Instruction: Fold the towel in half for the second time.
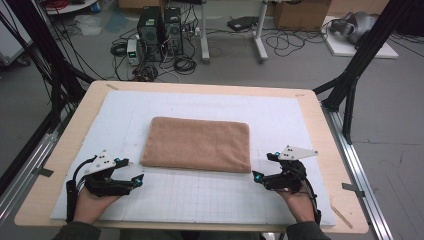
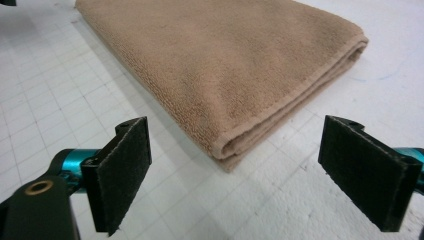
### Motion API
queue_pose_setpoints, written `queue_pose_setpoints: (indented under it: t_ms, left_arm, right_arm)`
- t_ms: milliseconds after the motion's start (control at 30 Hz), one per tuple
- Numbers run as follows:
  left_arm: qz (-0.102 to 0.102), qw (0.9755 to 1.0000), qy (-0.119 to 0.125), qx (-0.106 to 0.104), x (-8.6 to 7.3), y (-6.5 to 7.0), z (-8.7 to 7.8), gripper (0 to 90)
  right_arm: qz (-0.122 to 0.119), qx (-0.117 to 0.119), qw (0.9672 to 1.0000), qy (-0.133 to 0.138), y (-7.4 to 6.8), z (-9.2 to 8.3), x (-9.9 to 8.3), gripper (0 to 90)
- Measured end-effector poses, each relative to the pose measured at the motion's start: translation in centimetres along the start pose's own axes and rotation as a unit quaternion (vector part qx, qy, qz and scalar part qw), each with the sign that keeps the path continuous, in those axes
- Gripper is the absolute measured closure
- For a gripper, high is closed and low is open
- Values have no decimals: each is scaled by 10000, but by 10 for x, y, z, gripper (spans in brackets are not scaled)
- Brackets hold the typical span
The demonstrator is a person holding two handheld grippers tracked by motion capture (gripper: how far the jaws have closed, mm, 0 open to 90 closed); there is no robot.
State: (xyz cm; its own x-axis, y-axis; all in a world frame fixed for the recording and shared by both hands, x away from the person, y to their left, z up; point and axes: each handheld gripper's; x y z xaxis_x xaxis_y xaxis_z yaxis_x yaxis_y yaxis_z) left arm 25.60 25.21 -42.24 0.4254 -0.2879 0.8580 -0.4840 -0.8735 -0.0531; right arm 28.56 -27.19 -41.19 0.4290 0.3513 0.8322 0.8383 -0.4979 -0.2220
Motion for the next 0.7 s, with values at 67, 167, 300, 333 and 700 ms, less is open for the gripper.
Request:
queue_pose_setpoints:
  t_ms: [67, 167, 300, 333, 700]
  left_arm:
    - [-19, 10000, 19, 16, -1, -1, -3, 188]
    - [-20, 10000, 40, 42, -2, -2, -6, 185]
    - [-7, 10000, 49, 60, -4, -2, -10, 183]
    - [0, 10000, 44, 61, -4, -2, -11, 182]
    - [20, 9999, 99, 125, -9, -1, -22, 175]
  right_arm:
    - [16, 25, 10000, 15, 0, -2, -2, 123]
    - [1, -9, 10000, 42, -1, -5, -4, 123]
    - [27, -30, 10000, 89, -2, -9, -5, 123]
    - [24, -29, 10000, 91, -2, -10, -6, 123]
    - [62, -105, 9998, 161, -6, -21, -15, 123]
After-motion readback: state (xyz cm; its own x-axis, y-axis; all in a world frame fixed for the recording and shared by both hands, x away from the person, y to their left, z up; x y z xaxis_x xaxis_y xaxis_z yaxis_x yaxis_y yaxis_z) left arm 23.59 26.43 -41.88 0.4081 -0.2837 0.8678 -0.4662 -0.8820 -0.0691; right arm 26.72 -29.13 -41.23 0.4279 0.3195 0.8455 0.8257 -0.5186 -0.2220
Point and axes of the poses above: each handheld gripper's, and its own axes: z roughly forward along the jaws, x roughly out of its top, y roughly to its right, and after that the axes turned 14 degrees about x, right-handed
